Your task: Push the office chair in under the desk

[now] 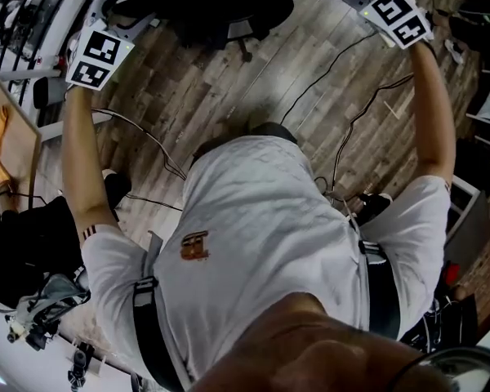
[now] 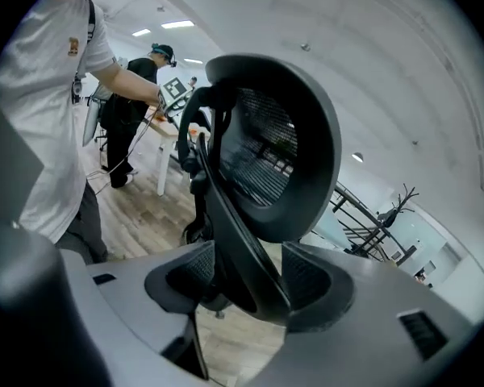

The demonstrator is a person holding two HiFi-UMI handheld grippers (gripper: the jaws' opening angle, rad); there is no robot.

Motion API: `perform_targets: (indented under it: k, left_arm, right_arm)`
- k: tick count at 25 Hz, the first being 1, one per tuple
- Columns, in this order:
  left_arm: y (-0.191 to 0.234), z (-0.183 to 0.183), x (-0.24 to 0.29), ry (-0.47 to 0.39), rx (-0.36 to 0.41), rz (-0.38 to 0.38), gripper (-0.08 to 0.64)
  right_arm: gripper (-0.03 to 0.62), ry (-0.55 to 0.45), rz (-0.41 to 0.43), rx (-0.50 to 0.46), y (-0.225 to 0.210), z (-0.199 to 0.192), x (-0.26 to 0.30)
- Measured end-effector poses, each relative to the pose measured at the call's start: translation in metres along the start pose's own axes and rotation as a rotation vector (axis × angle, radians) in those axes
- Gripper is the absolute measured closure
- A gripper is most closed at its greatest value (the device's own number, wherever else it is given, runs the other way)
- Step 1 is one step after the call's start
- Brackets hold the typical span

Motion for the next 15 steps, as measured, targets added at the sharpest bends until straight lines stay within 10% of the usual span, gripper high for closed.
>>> perform_targets:
  k: [15]
  left_arm:
    - [-0.002, -0.014, 0.038, 0.167, 0.075, -0.095, 0.259]
  right_arm:
    - [0.35, 0.22, 0.172, -0.271, -0.015, -0.029, 0.044]
Point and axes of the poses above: the fingertips, and each gripper's own axes: x forward along the fingers, y to its left, z out of its top, the point moved 6 cm from there along -x, backward along the fingers, and after that the axes turned 9 degrees about y, right-handed, at the moved point
